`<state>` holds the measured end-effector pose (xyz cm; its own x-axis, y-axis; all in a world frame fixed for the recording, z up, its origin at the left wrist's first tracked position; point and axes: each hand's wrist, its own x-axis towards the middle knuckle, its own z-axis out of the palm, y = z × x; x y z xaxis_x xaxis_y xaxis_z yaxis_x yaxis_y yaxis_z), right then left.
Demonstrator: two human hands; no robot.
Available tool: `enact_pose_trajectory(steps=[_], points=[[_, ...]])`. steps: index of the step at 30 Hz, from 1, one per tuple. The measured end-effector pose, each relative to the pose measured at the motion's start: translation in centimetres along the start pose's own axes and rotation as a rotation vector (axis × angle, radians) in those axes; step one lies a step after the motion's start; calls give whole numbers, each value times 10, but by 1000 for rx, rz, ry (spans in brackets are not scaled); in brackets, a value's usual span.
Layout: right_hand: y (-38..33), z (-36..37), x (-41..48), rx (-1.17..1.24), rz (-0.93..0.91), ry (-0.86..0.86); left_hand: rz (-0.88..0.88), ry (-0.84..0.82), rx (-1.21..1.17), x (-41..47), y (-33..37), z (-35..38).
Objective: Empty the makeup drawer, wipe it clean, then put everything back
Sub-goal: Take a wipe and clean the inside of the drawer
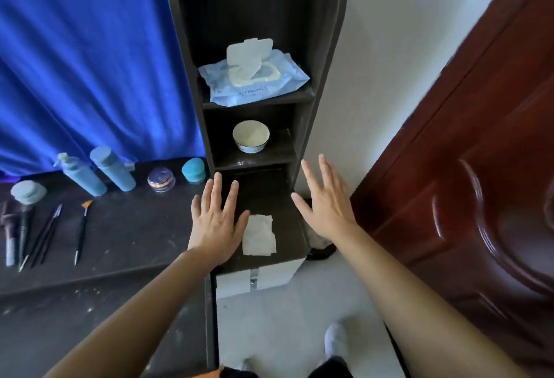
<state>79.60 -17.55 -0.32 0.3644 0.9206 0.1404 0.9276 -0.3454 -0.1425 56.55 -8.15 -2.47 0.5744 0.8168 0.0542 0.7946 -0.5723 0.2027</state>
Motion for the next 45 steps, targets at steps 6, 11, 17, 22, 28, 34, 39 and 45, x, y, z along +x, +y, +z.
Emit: enact_pose_trajectory(steps=[6,11,17,22,28,34,39,45], points=[[21,76,76,25,-280,-248,-294,-111,-31,-2,19,61],[25,133,110,38,-509,-456,-632,-157,-120,-15,49,117],[23,212,99,54,-613,-653,-764,-294,-232,-20,71,193],[19,285,72,103,-587,-725,-785,-321,-244,-25,58,264],[33,348,37,69,-513,-434,-798,-207,-278,-45,55,329],[63,346,21,127,-477,-243,-767,-169,-290,-56,60,337],[60,288,44,336,-402,-434,-715,-174,-284,-50,69,278],[18,179,65,564,-431,-377,-743,70,-196,-59,74,157]])
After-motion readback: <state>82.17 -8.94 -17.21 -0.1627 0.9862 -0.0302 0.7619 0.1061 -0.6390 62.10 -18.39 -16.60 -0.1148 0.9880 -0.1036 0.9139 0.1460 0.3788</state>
